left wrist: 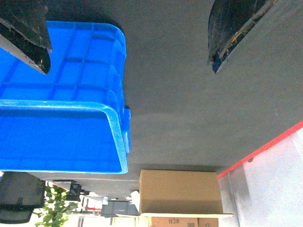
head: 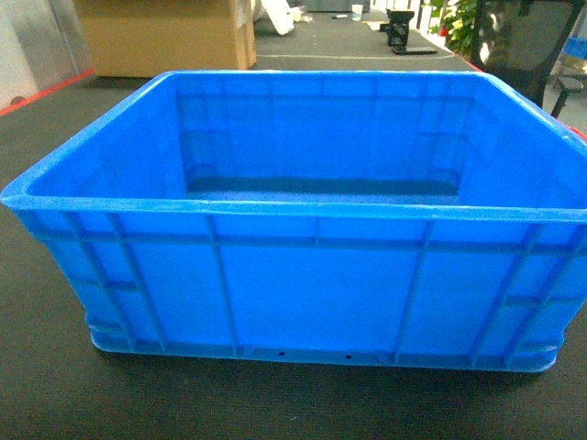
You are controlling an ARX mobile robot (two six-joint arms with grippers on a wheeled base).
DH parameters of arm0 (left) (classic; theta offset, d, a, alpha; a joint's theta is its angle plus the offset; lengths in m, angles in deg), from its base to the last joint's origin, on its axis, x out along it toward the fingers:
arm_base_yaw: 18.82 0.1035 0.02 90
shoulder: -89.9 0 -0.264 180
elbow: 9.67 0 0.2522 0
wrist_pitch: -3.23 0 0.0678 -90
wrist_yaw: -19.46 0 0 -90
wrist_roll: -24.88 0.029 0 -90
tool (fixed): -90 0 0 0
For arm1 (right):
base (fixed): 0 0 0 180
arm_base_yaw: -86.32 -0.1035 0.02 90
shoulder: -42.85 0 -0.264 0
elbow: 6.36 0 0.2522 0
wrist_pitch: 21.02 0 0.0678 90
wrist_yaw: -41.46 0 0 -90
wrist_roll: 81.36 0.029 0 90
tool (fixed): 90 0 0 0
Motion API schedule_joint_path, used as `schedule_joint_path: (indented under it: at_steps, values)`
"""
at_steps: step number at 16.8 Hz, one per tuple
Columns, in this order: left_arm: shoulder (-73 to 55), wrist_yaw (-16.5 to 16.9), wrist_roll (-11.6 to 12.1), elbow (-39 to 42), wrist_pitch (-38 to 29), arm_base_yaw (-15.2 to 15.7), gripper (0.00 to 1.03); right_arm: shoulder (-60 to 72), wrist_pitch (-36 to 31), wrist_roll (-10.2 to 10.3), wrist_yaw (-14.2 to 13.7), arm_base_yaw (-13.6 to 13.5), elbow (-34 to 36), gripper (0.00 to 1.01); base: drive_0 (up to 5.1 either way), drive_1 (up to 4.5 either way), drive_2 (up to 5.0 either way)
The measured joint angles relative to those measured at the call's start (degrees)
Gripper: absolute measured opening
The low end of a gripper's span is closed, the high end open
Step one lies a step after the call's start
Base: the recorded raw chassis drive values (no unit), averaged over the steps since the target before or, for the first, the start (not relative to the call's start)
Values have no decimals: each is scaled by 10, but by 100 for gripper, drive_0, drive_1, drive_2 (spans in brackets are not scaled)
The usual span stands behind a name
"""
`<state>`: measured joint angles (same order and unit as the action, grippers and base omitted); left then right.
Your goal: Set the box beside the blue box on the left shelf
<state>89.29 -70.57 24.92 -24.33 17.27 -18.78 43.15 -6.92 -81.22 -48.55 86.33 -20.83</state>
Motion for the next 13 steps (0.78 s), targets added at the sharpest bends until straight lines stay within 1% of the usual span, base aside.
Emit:
schedule_joint_path:
  at_steps: [13]
  values:
    - [0, 0, 0, 0, 0, 0, 98, 0, 0, 0, 0, 0, 0, 98, 0, 0, 0]
